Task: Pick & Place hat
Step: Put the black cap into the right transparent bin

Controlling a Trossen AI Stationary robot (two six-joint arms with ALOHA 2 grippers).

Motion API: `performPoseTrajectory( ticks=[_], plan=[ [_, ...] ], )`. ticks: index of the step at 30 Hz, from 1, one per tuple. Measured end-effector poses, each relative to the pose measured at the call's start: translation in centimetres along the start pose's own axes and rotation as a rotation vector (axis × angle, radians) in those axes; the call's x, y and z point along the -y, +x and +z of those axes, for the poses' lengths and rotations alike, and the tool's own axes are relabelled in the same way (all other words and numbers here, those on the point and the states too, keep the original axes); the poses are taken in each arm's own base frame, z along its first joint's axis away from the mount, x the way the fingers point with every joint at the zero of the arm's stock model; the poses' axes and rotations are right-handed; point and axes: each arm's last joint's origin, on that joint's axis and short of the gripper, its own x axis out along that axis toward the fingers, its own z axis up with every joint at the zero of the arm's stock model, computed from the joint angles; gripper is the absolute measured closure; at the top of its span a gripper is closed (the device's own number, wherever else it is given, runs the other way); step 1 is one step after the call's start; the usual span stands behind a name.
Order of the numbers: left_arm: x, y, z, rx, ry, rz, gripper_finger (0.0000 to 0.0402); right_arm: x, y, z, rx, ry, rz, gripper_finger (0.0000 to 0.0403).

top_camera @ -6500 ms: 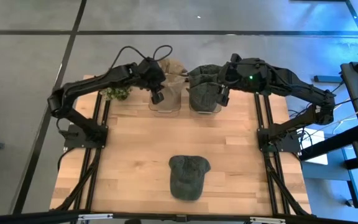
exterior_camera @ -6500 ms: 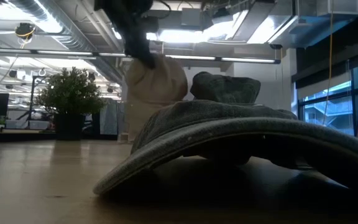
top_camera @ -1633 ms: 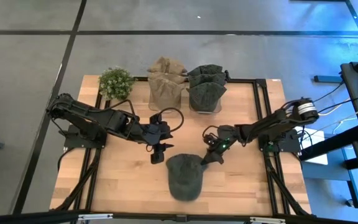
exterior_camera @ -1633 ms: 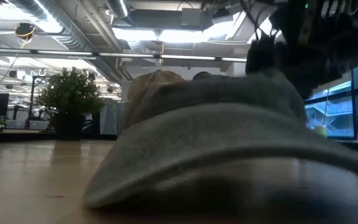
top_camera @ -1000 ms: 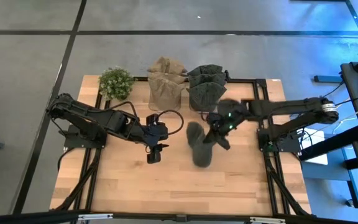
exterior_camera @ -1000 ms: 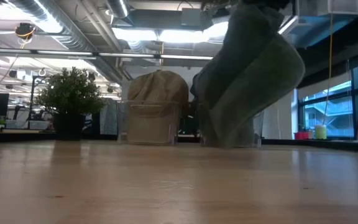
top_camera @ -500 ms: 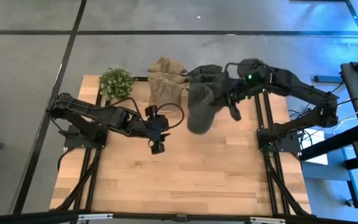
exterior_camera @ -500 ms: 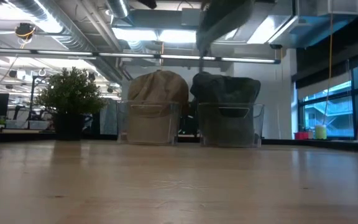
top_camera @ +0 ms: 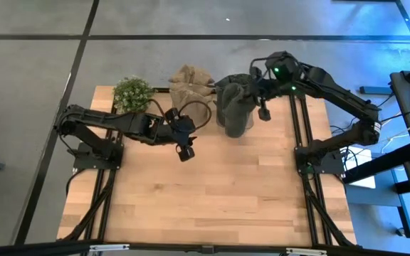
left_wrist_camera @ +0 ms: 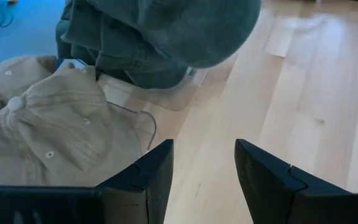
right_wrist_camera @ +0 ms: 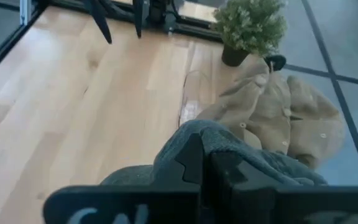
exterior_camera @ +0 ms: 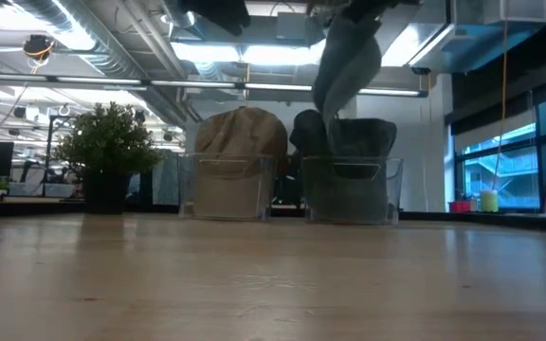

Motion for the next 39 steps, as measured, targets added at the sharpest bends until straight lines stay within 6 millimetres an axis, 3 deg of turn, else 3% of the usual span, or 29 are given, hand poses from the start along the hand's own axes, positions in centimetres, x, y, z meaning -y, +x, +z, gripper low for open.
performPoseTrajectory(
  ticks=[6,17,23,28,39],
  plan=[
    [-0.6,0.3,0.2,-0.005,-0.011,0.008,0.0238,0.8,1.2,-0.1,-0.013,-0.053,0.018,0.0399],
    [-2.6,1.2,0.7,-0.016,0.029,0.062,0.0236,0.9,-2.4,3.2,0.132,-0.198,-0.025,0.0399],
    [-3.7,1.7,1.0,-0.024,0.017,0.091,0.0239,1.6,0.1,1.1,0.026,-0.16,-0.009,0.0399],
    [-4.3,1.9,1.1,-0.033,0.005,0.094,0.0236,2.4,2.3,-1.2,-0.165,-0.163,-0.118,0.0399],
    [-4.4,2.0,1.1,-0.04,0.034,0.08,0.0239,2.9,2.6,-1.8,-0.293,-0.187,-0.293,0.0399]
  ],
)
